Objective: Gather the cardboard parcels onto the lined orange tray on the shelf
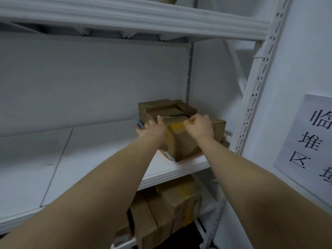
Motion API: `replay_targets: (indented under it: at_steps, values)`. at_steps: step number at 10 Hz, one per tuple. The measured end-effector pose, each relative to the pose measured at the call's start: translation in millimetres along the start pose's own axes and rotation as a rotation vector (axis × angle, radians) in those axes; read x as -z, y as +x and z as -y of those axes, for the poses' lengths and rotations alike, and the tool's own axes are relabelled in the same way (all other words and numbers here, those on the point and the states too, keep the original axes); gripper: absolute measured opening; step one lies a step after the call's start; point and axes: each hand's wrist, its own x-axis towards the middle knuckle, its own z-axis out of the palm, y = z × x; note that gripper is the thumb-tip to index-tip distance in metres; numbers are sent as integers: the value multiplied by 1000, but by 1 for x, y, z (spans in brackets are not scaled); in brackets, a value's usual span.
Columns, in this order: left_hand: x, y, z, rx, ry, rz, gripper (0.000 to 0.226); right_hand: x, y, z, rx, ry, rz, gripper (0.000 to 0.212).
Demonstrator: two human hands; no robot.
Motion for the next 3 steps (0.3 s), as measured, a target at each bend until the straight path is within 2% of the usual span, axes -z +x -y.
replay_targets:
  at_steps: [2,3]
  values:
    - [-3,-45,98,41,-73,-16,112,-40,-71,75,106,131,-48,24]
    - [-8,-65,141,46,-151,-79,103,-62,-107,110,171,312,4,26]
